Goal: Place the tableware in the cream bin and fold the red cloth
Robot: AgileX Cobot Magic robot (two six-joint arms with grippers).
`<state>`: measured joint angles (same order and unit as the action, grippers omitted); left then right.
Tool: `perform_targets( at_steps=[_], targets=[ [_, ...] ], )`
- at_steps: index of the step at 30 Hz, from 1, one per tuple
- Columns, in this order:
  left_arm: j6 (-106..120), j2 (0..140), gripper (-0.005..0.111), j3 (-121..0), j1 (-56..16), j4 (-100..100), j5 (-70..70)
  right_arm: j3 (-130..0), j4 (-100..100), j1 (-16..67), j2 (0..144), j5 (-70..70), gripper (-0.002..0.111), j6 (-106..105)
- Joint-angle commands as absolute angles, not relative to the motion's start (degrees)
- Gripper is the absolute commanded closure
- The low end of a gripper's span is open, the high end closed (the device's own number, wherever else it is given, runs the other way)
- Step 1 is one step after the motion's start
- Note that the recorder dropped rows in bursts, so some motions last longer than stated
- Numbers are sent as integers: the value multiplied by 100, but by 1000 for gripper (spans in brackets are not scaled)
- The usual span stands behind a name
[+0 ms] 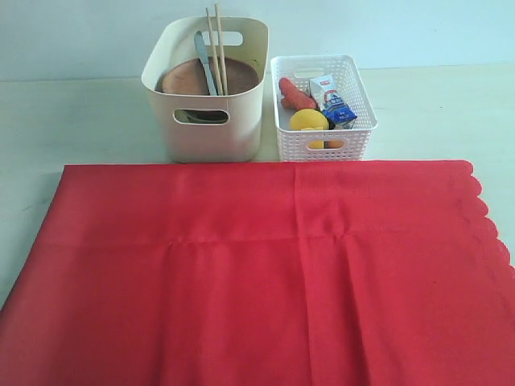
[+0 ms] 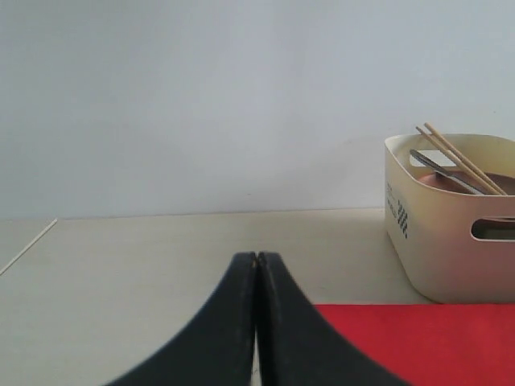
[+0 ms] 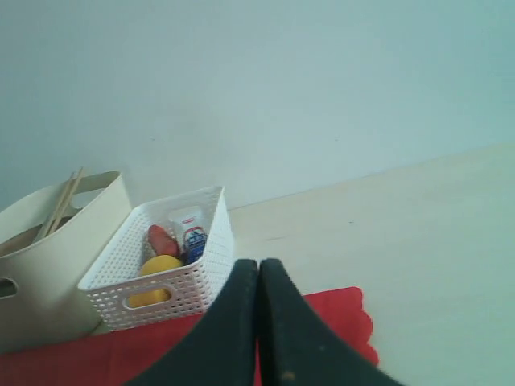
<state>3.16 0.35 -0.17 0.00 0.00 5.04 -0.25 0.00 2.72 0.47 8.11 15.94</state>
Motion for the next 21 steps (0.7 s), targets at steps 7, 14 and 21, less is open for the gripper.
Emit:
perform_targets(
  at_steps=[7,14,21],
  targets=[
    [322,0,104,0,-5,-78,506,0,-104,49,0,1069,108,852],
    [322,0,104,0,-5,-78,506,0,-104,49,0,1328,108,852],
    [322,0,104,0,-5,-78,506,0,-104,49,0,1601,108,852]
  ],
)
